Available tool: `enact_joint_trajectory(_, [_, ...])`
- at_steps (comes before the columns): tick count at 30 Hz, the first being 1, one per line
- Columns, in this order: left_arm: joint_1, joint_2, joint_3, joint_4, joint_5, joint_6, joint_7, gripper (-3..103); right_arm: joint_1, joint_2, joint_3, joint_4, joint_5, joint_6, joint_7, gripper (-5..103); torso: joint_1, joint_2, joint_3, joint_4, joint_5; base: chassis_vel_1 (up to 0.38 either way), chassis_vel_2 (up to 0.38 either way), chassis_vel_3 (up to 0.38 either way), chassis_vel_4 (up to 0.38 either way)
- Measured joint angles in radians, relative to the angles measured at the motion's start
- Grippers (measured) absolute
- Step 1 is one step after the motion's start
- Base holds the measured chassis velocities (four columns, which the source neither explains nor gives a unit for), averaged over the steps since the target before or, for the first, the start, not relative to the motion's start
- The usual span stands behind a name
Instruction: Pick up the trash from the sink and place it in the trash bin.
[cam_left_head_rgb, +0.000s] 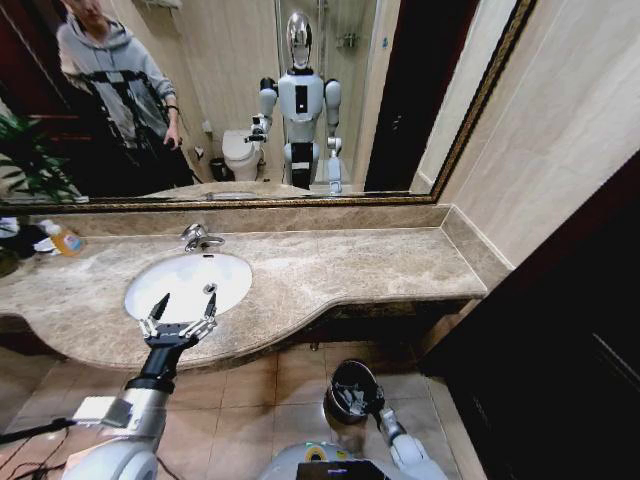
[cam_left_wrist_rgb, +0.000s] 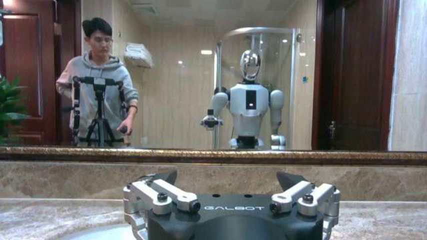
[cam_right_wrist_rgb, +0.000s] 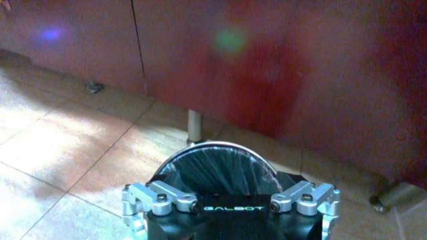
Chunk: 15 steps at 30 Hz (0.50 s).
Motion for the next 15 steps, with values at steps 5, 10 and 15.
enact_joint_trajectory(5, [0.0,0.0,0.0,0.0,0.0,0.0,0.0,100,-0.016,-0.009,0.001,0.012,0.001,-0.025,-0.006,100,0.0,0.0,0.0,0.0,0.0,0.0,0.0,0.0,0.0])
enact_joint_trajectory(10, [0.0,0.0,0.0,0.0,0.0,0.0,0.0,100,-0.033,-0.015,0.002,0.015,0.001,-0.034,-0.016,100,0.0,0.0,0.0,0.0,0.0,0.0,0.0,0.0,0.0])
enact_joint_trajectory(15, [0.0,0.0,0.0,0.0,0.0,0.0,0.0,100,-0.047,-0.015,0.003,0.019,-0.003,-0.038,-0.017,100,0.0,0.0,0.0,0.0,0.0,0.0,0.0,0.0,0.0])
